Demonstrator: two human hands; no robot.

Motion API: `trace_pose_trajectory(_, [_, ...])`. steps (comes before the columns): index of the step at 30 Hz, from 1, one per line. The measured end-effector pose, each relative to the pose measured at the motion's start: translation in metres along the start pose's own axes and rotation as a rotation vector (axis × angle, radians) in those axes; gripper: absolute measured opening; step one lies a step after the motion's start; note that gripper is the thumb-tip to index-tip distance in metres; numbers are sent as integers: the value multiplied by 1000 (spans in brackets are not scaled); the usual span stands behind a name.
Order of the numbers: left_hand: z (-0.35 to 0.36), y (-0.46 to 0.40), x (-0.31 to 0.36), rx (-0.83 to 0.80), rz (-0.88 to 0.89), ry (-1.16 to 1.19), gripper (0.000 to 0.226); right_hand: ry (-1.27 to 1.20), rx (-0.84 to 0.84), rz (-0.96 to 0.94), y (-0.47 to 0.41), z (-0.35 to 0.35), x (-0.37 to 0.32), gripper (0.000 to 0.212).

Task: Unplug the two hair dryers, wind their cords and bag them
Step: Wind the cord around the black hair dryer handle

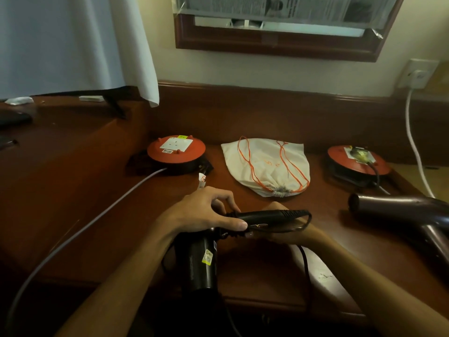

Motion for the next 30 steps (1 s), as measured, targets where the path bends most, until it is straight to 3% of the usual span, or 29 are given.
trace_pose_trajectory(4, [-3,0,1,-17,10,-3,33,21,-23,-41,-6,-3,12,23])
trace_pose_trajectory(6, [-7,1,1,-38,22,37,30,35,0,-22,-11,-6,26,40])
trace_pose_trajectory(11, [-3,-2,5,-104,-1,-31,33,124,-149,64,-34,-15,29,26])
trace_pose_trajectory(13, [2,-4,7,-135,-28,-161,36,0,-252,115,-40,-20,23,19])
trace_pose_trajectory(16, [7,-7,11,-121,-53,-346,52,-162,-349,176,-45,-33,3,14])
trace_pose_trajectory(21, [12,-16,14,-87,-45,-497,87,-83,-393,114,-41,-49,-30,18])
trace_pose_trajectory(26, [9,-13,13,-174,-16,-451,46,11,-444,95,-29,-52,-46,22])
trace_pose_trajectory(28, [10,-13,13,-157,-24,-461,51,136,-432,74,-27,-59,-49,17])
trace_pose_trajectory(30, [11,-14,12,-125,-30,-488,57,260,-292,65,-26,-67,-49,17])
Point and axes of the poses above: each hand's wrist, its own y-axis away from the middle knuckle, its own z-axis out of the palm, x = y × z, the point moved 1 cm from there along -y, towards the middle knuckle, and after that the axes turned 7 degrees about -z, right-handed, at the moved point
